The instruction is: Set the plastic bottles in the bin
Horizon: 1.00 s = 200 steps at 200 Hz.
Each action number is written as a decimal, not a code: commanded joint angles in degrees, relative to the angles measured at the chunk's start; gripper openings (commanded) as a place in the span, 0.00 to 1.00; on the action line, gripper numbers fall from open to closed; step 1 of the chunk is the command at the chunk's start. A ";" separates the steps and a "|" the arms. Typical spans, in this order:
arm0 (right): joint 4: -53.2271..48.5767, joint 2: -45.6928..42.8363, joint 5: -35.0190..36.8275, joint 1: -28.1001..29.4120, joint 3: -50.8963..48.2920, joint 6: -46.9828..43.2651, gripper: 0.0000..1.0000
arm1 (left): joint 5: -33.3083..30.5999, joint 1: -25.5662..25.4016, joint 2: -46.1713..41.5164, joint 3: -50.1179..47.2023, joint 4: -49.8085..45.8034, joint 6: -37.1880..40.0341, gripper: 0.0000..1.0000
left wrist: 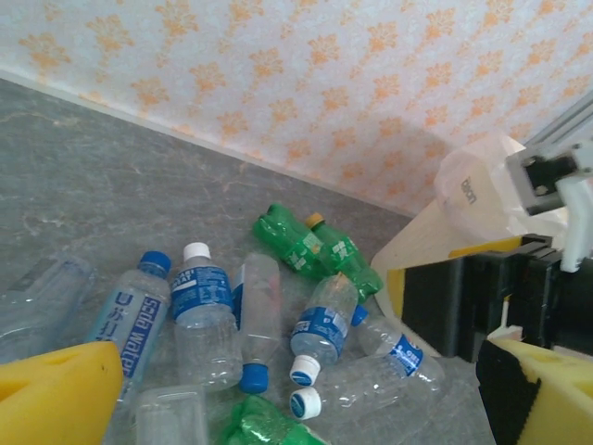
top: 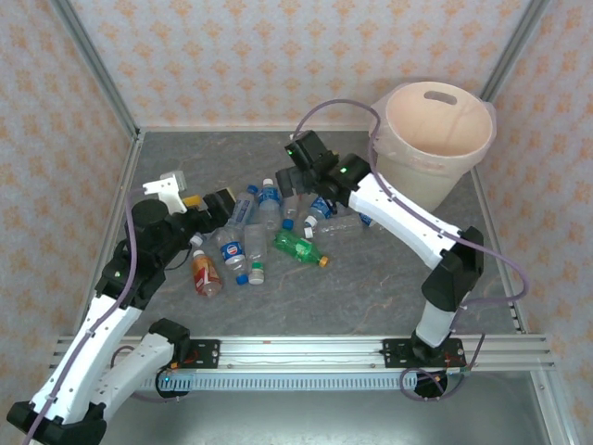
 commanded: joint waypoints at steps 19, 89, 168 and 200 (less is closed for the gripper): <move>-3.41 3.93 -7.67 1.68 -0.70 -2.74 0.96 | -4.33 -0.59 -2.11 -0.88 -3.79 0.78 0.99; -5.95 10.58 -8.83 5.70 -3.33 -3.70 0.71 | -4.73 -0.59 -4.18 -1.82 -5.45 0.53 0.99; -5.44 13.88 -9.50 6.32 -7.40 -3.47 0.68 | -0.16 -0.59 -5.55 -2.71 -2.58 1.62 0.99; -5.17 15.06 -10.49 6.65 -8.22 -3.90 0.68 | -0.38 -0.59 -5.17 -2.73 -2.30 1.39 0.99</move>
